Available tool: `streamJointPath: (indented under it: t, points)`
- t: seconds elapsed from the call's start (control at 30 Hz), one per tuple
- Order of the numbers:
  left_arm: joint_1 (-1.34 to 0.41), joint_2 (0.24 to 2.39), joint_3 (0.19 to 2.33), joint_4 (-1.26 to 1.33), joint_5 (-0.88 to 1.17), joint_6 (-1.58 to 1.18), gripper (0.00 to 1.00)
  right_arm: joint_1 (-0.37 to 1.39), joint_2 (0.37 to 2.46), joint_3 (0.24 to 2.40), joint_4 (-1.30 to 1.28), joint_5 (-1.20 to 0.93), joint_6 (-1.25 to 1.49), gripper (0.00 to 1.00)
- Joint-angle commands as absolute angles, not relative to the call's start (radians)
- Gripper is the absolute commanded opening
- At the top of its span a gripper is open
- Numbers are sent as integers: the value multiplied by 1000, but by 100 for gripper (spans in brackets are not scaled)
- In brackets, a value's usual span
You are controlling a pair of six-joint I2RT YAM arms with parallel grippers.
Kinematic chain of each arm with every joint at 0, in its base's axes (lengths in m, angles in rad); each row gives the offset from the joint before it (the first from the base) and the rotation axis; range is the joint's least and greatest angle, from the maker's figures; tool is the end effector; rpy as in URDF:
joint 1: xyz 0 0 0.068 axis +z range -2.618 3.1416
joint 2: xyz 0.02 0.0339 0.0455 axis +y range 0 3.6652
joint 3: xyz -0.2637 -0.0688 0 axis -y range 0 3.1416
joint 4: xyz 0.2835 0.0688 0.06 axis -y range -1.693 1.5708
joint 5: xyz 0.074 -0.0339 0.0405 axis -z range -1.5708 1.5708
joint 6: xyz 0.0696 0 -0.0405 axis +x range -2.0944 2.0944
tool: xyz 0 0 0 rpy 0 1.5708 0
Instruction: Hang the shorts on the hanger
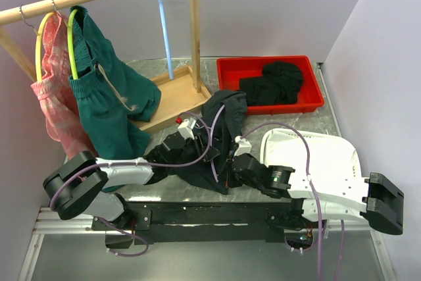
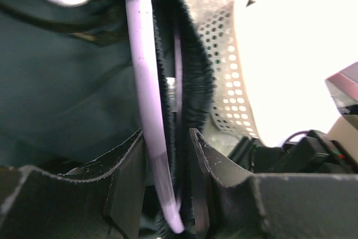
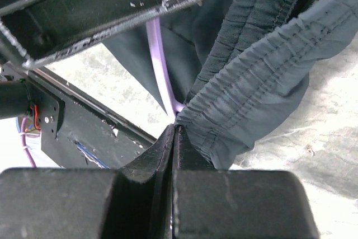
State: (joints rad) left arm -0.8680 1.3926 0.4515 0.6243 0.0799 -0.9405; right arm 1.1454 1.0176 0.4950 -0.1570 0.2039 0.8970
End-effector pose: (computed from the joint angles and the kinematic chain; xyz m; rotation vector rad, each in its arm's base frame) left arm 0.2058 -0.2515 0.1346 -0.0154 2.1099 -1.2531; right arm 0.1233 0.2380 0.1590 -0.1794 2.3762 0.8422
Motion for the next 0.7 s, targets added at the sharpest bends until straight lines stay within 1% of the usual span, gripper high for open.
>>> streamJointPath:
  t: [0.0, 0.1, 0.13, 0.2, 0.23, 0.3, 0.33, 0.4, 0.47, 0.57, 0.67]
  points:
    - [-891, 1407, 503, 667, 109, -930, 38, 1140, 1002, 514, -94, 215, 896, 0]
    - [-899, 1405, 515, 628, 78, -925, 28, 1138, 994, 515, -100, 215, 897, 0]
    - [-902, 1401, 528, 614, 69, -917, 16, 1140, 991, 517, -104, 218, 896, 0]
    - [-902, 1385, 552, 551, 51, -890, 1, 1140, 974, 531, -124, 222, 890, 0]
    - [-902, 1365, 593, 450, 25, -876, 1, 1140, 966, 537, -133, 229, 887, 0]
    - [-902, 1341, 639, 329, 9, -833, 1, 1140, 944, 561, -161, 247, 870, 0]
    - [-902, 1312, 684, 214, 8, -821, 1, 1140, 936, 575, -175, 256, 862, 0]
    - [-903, 1279, 722, 119, 28, -792, 1, 1135, 919, 615, -219, 294, 838, 0]
    - [-905, 1233, 776, -42, 14, -778, 2, 1128, 907, 635, -233, 308, 816, 0]
    - [-904, 1180, 816, -199, 3, -747, 1, 1111, 887, 673, -250, 318, 784, 0]
    - [-904, 1151, 877, -296, 2, -704, 1, 1103, 882, 741, -259, 314, 740, 0]
